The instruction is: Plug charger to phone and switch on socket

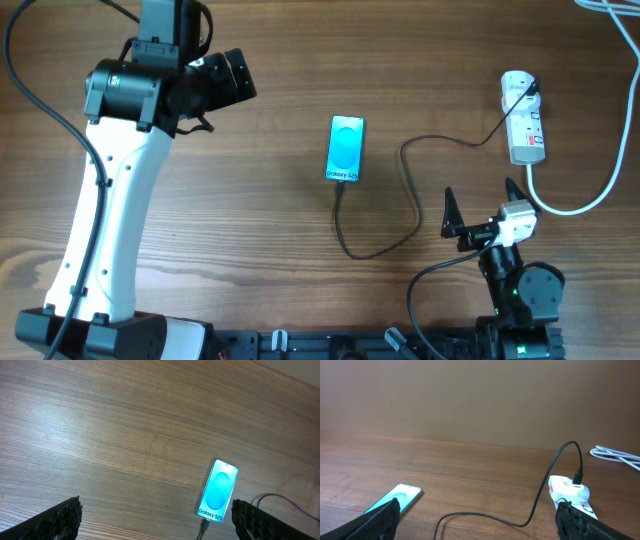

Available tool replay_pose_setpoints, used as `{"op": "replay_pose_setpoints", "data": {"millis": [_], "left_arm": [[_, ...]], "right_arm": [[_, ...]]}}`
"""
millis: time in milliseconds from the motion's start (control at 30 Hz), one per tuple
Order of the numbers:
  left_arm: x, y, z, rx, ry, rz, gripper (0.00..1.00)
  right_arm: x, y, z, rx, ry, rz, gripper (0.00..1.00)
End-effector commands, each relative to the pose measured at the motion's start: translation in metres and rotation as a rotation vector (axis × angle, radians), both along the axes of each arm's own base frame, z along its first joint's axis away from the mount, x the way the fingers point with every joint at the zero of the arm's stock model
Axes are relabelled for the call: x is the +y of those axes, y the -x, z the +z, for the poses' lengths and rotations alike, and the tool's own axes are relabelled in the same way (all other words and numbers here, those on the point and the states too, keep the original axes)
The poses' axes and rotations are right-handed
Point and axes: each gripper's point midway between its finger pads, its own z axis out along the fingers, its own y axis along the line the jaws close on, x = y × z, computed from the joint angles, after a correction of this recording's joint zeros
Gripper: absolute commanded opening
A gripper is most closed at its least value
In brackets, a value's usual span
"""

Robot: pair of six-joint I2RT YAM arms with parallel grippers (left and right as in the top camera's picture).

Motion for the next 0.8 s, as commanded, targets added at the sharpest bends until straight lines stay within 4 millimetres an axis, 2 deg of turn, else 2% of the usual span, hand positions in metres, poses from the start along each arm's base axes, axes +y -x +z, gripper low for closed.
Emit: {"op": "replay_pose_setpoints", "data": {"millis": [0, 700, 767], "left_arm": [[0.0029, -0.0012, -0.0013, 0.002, -0.002, 0.020, 1.00], [0.0031, -0.0013, -0.0022, 0.005, -0.003, 0.020, 1.00], [0.0039, 0.0073, -0.0039, 0.032, -0.005, 0.017, 1.00]], "right_arm": [[-0.0039, 0.0002, 0.0024, -0.018, 0.018, -0.020, 1.00], [-0.0039, 0.0002, 0.0025, -0.018, 0.018, -0.020, 1.00], [-0.0039, 0.0002, 0.0025, -0.018, 0.019, -0.020, 1.00]]}}
